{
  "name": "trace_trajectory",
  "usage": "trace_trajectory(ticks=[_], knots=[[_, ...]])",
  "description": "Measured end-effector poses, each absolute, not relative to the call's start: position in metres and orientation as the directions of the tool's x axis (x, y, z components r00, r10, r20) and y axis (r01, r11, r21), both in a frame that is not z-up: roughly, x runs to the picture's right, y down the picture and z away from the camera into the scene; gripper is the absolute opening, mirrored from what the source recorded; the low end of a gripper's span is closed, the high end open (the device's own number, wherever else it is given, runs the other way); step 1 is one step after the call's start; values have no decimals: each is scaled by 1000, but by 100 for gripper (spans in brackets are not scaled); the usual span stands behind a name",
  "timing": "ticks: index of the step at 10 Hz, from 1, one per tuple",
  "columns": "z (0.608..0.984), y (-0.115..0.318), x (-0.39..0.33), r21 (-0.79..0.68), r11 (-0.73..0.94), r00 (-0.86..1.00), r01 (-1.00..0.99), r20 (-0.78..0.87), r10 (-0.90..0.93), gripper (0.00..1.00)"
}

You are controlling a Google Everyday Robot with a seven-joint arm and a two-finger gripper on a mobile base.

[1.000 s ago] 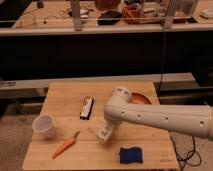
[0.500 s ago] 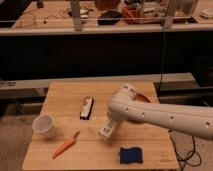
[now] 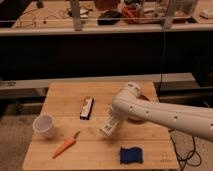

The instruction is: Place the bottle in the ceramic bowl

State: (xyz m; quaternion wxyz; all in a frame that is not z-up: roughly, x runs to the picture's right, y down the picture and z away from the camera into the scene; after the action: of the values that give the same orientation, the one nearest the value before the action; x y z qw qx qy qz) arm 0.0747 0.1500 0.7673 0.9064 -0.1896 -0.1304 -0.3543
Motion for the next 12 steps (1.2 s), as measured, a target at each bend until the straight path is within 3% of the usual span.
trace_trajectory(ticks=[12], knots=[[770, 136, 103, -250, 740, 768, 624, 367, -524, 0]])
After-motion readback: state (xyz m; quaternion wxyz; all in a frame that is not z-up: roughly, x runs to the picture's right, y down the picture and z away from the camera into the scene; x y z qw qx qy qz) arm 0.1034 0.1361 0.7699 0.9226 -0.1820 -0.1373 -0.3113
